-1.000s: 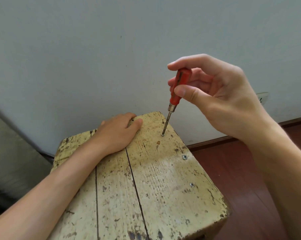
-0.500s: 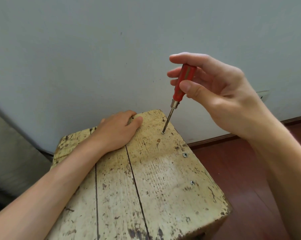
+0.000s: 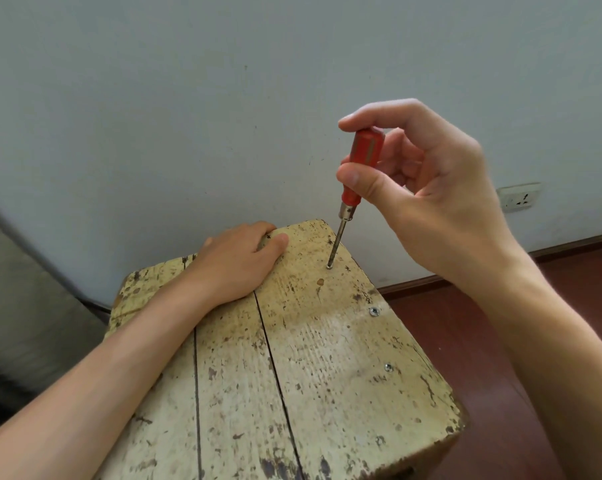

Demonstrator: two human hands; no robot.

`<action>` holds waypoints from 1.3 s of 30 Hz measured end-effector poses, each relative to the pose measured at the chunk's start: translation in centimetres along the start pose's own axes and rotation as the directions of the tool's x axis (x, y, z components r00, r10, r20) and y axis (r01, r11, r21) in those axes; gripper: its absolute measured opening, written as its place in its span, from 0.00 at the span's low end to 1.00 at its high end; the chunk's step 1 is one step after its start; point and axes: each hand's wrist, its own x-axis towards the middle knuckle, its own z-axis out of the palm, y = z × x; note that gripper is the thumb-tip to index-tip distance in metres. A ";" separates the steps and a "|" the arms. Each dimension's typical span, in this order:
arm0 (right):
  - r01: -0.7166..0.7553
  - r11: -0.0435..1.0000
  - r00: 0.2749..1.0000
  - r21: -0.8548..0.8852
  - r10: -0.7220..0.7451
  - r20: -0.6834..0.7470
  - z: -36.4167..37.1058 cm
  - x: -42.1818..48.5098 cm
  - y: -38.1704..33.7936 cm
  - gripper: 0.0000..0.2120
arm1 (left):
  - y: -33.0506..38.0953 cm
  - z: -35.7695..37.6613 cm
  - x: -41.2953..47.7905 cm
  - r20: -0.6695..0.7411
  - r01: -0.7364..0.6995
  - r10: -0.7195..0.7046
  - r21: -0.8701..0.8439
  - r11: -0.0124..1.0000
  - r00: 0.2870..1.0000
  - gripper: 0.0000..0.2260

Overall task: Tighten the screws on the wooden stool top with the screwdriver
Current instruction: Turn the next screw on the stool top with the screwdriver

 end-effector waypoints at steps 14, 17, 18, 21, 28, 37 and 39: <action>-0.089 0.982 0.983 0.166 0.060 0.175 -2.0 0.4 0.7 0.20 | 0.0 0.0 0.0 -0.001 -0.005 0.005 -0.002 1.000 1.000 0.22; -0.072 0.983 0.987 0.166 0.047 0.152 -1.8 0.4 0.6 0.19 | -0.1 0.0 0.0 -0.001 -0.004 0.004 -0.003 1.000 1.000 0.22; -0.065 0.984 0.989 0.163 0.042 0.139 -1.7 0.4 0.5 0.19 | 0.0 0.0 0.0 -0.004 -0.005 0.005 -0.002 1.000 1.000 0.22; -0.048 0.988 0.995 0.148 0.035 0.089 -1.1 0.5 0.4 0.17 | 0.0 0.1 0.0 -0.009 -0.008 0.008 -0.002 1.000 1.000 0.21; -0.035 0.992 0.999 0.119 0.036 -0.003 0.4 0.2 0.3 0.18 | 0.0 0.1 0.0 -0.011 -0.008 0.008 -0.005 1.000 1.000 0.20; -0.089 0.975 0.975 0.203 0.044 0.217 -1.5 0.2 0.4 0.22 | 0.2 -0.1 -0.2 -0.008 -0.010 0.010 -0.001 1.000 1.000 0.20; -0.094 0.972 0.970 0.217 0.041 0.238 -1.9 0.4 0.5 0.21 | 0.2 -0.1 -0.1 -0.007 -0.009 0.009 0.003 1.000 1.000 0.20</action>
